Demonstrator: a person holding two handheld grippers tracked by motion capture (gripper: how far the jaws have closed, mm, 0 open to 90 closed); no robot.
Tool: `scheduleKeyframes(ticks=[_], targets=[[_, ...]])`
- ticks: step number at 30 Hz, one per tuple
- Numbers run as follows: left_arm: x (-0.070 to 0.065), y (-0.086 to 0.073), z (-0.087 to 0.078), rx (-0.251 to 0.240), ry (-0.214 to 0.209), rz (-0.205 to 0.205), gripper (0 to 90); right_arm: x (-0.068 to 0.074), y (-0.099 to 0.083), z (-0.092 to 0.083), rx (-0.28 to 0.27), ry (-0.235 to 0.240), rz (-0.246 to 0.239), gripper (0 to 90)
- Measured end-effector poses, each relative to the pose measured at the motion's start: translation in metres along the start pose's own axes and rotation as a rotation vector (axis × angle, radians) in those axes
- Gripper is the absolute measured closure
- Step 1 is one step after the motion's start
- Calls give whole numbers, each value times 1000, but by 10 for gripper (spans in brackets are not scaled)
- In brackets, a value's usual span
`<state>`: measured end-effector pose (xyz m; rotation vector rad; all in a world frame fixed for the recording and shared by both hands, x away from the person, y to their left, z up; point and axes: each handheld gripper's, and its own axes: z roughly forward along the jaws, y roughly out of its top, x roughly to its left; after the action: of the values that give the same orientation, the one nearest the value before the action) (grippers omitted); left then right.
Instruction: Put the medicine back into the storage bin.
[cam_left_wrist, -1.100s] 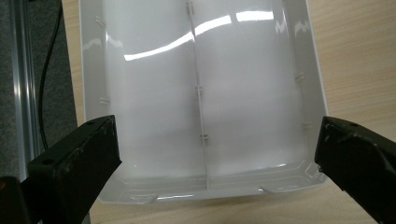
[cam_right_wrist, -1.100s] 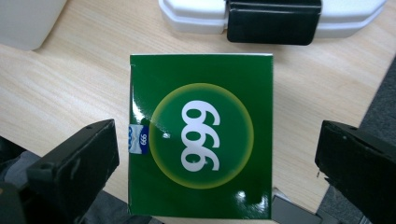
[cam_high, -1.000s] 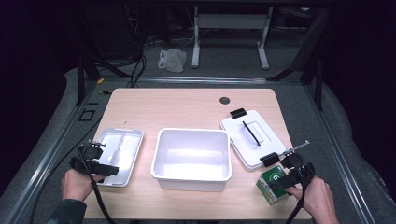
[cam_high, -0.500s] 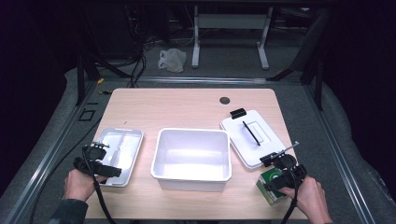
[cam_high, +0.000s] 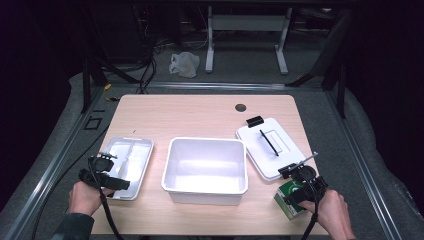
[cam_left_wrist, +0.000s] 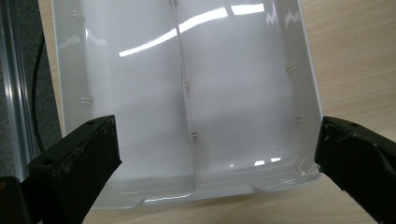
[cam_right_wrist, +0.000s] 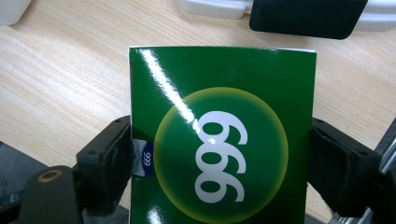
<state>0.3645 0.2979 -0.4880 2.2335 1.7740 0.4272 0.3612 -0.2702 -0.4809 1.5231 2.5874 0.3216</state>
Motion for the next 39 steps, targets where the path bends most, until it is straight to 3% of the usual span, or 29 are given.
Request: scheduleKeyframes(ticks=[10, 17, 24, 39], targets=[[0, 0, 0, -1, -5, 8, 0, -1, -1, -4, 4, 15, -9, 180], [-2, 1, 0, -1, -5, 23, 0, 3, -1, -16, -12, 35, -59, 180], [-1, 2, 2, 8, -8, 32, 0, 4, 1, -28, -35, 30, -79, 180], [-3, 2, 3, 14, 0, 47, 0, -3, 10, -51, -80, 75, -108, 181]])
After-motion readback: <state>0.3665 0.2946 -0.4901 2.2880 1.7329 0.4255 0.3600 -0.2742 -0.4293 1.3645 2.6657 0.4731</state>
